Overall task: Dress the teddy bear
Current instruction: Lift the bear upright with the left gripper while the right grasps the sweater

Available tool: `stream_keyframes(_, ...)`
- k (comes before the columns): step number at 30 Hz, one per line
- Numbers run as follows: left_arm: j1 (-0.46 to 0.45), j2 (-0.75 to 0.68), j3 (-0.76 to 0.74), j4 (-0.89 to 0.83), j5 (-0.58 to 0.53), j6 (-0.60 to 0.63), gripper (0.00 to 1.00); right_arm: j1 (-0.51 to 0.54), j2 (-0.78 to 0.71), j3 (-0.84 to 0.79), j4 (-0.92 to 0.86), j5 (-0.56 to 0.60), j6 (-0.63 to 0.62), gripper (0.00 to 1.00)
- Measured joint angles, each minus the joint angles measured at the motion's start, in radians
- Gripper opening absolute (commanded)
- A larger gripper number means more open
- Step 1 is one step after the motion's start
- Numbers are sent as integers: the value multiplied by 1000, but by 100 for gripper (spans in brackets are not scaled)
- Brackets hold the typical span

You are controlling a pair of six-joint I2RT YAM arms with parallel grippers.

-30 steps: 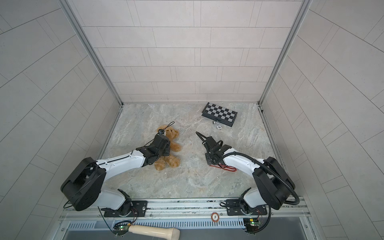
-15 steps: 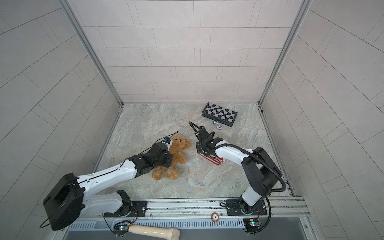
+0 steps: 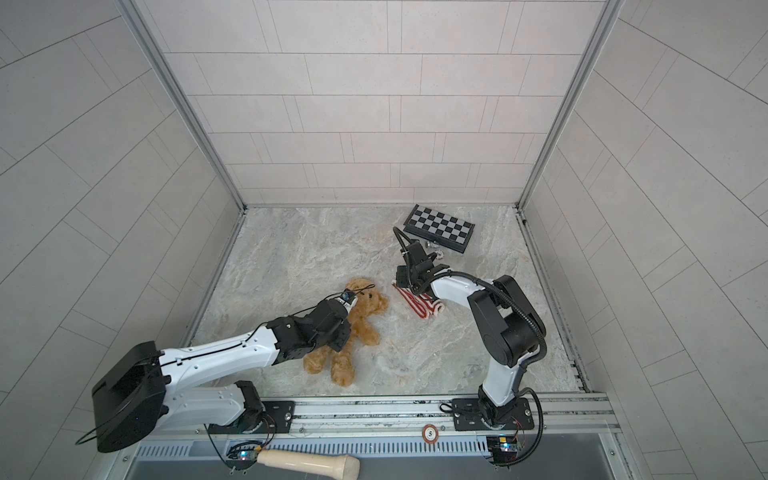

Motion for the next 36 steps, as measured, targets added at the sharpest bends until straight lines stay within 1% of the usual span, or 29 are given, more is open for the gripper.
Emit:
stream_keyframes(1, 0, -6, 0, -4, 2, 3, 60, 2, -17, -10, -1, -7, -6, 41)
stream_keyframes(2, 0, -16, 1, -10, 4, 2, 68, 3, -39, -20, -6, -12, -18, 43)
stream_keyframes(4, 0, -49, 4, -29, 13, 4, 78, 4, -87, -31, -25, -16, -41, 46)
stream_keyframes(8, 0, -145, 29, -61, 46, 2, 91, 4, -193, -30, -89, -8, -102, 46)
stream_keyframes(11, 4, -169, 81, -66, 59, -2, 100, 4, -253, -31, -156, 10, -144, 46)
stream_keyframes(13, 21, -148, 126, -69, 68, -11, 100, 4, -280, -39, -192, 25, -164, 46)
stream_keyframes(15, 58, -107, 176, -70, 79, -24, 100, 4, -307, -61, -219, 41, -178, 47)
stream_keyframes(19, 120, 2, 271, -93, 91, -38, 100, 4, -343, -112, -257, 74, -188, 47)
stream_keyframes(25, 104, 178, 404, -173, 97, -21, 100, -5, -371, -152, -276, 100, -187, 47)
stream_keyframes(32, 97, 311, 436, -228, 80, -26, 100, -22, -396, -163, -277, 101, -188, 47)
stream_keyframes(36, 97, 399, 480, -238, 69, -25, 100, -32, -399, -163, -277, 100, -188, 47)
